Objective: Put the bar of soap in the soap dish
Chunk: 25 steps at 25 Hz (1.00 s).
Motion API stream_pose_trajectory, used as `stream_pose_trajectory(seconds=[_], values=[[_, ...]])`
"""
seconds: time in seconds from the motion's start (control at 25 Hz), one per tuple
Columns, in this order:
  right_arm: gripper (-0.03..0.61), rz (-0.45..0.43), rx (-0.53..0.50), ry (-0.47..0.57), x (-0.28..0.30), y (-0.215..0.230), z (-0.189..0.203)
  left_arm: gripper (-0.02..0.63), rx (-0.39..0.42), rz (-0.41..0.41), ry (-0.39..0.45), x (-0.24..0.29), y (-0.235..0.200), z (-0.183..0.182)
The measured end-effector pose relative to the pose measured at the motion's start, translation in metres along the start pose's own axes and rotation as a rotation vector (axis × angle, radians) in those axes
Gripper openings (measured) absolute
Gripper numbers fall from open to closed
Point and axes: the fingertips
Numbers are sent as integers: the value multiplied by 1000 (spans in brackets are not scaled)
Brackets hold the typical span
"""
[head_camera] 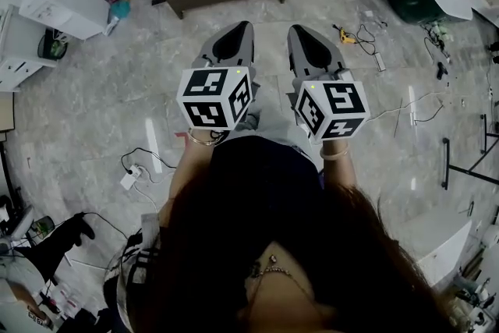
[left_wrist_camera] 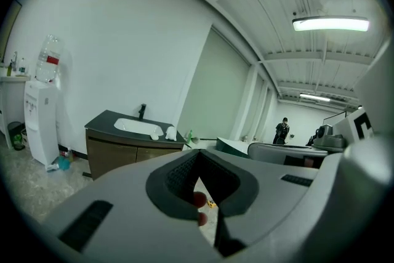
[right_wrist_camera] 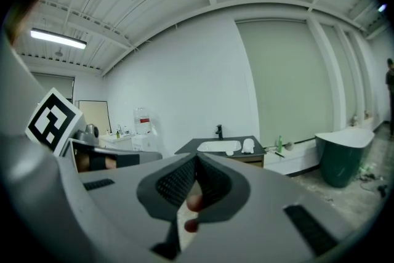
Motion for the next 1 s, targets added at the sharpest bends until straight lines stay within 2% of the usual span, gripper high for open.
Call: stream_pose_trajectory(seconds=[0.4, 1.0], values=[[17, 0, 38, -16, 90, 61, -10, -5, -16, -26, -37, 91, -42, -15], [17, -84, 52, -38, 294, 171, -78, -5, -24, -86, -47, 284, -126, -111]])
Point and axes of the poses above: the fingertips, and each gripper's own axes: x forward along the fingers, y to its right, z out of its underside, and after that the axes turned 3 degrees about -y, right-handed
